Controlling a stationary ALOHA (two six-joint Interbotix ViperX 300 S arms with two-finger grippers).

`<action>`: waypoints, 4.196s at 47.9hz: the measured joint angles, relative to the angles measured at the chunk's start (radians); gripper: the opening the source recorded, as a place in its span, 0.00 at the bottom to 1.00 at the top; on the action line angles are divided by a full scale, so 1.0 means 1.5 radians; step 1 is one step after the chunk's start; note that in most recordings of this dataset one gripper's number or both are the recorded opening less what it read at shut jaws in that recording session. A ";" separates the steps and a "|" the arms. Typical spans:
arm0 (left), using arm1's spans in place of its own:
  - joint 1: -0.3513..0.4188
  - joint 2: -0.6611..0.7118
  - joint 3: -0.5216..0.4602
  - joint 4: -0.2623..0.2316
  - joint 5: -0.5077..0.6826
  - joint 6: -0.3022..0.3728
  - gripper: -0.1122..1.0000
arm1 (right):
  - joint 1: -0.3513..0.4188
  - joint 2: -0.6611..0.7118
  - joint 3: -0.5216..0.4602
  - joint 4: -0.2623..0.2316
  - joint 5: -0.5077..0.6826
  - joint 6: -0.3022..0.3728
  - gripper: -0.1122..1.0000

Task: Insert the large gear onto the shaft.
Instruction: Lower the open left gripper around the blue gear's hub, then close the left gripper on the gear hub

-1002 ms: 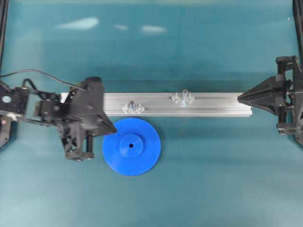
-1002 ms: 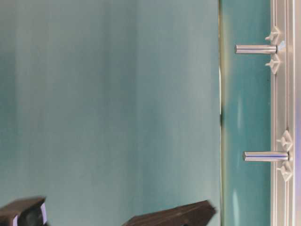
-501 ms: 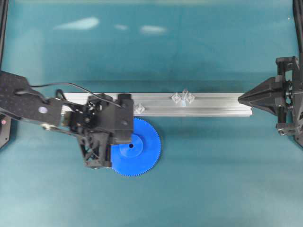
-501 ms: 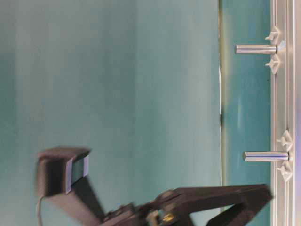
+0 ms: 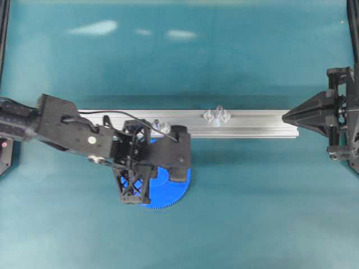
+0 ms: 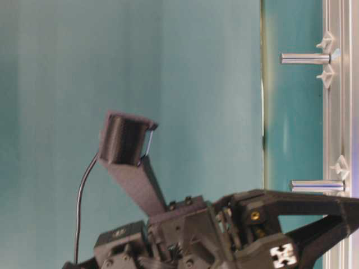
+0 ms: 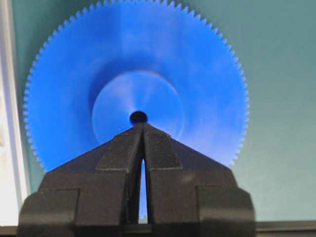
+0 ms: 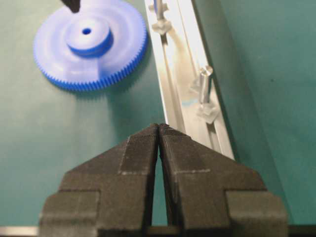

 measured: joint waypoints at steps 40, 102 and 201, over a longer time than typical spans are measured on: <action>-0.002 0.024 -0.012 0.000 0.008 0.047 0.95 | 0.001 -0.021 0.028 -0.002 -0.002 0.037 0.21; -0.002 0.077 -0.030 0.001 0.008 0.028 0.95 | 0.001 -0.040 0.031 -0.004 -0.001 0.037 0.21; 0.014 0.080 -0.012 0.000 -0.004 0.027 0.95 | 0.000 -0.058 0.035 -0.004 0.002 0.038 0.21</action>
